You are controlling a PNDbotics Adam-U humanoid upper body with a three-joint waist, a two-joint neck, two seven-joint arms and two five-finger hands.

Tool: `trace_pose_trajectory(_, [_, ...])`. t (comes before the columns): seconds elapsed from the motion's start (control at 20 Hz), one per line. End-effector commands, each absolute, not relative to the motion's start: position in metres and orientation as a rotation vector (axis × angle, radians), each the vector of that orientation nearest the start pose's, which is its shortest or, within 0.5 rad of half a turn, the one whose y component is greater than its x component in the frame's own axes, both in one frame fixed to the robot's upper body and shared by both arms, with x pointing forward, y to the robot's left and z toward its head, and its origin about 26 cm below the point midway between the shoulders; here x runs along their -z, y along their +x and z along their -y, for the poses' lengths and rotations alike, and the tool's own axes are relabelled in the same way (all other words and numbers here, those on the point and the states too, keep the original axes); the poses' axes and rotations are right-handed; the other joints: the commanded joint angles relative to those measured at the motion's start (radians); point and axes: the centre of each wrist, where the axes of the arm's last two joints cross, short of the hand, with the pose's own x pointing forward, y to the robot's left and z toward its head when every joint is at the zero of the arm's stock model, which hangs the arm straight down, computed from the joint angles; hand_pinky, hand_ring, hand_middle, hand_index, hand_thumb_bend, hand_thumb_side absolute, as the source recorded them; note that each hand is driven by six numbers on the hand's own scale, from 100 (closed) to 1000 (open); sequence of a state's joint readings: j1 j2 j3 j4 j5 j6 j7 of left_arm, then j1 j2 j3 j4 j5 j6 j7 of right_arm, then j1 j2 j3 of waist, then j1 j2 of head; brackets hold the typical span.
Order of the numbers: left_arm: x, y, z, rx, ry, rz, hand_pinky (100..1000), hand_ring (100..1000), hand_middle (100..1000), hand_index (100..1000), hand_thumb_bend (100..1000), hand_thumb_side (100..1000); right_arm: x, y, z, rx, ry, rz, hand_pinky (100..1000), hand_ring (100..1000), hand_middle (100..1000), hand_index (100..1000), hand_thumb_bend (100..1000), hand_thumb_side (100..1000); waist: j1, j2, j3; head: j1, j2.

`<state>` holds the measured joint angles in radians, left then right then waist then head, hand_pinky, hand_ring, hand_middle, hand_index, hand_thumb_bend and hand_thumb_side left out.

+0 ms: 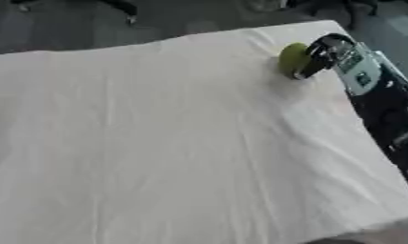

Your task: Pick up the objects with one hand, pass them to the other hand, and then place them into the box on the other side of the table.

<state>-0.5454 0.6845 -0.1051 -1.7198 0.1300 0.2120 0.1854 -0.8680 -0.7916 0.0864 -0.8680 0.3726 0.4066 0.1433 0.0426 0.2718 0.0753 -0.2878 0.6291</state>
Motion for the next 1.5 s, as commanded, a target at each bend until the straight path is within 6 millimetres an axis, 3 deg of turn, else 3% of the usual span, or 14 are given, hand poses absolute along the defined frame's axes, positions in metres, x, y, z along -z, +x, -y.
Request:
trace_pose_trajectory(0.05, [-0.263,0.351,-0.303,0.409,0.511,2.056,650,735,645,760,666,480,-0.247,0.435,0.444,-0.413,-1.064,1.163,768,674,569,718,285,102,0.0,-0.011,0.002,-0.005,-0.018])
trace_pose_trajectory(0.35, [-0.264,0.351,-0.302,0.407,0.507,2.06,641,729,639,758,656,481,-0.246,0.436,0.441,-0.405,-1.156,1.184,750,589,429,589,218,100,0.001,-0.001,0.002,-0.006,-0.026])
trace_pose_trajectory(0.7, [-0.264,0.351,-0.302,0.406,0.506,2.058,631,748,632,756,651,483,-0.249,0.435,0.439,-0.383,-1.211,1.243,722,548,355,511,193,100,0.001,0.001,0.0,-0.005,-0.023])
trace_pose_trajectory(1.5, [-0.264,0.352,-0.304,0.417,0.511,2.051,620,747,623,753,638,486,-0.288,0.415,0.436,-0.375,-1.225,1.416,693,561,385,479,278,100,-0.004,-0.009,-0.013,0.01,-0.008])
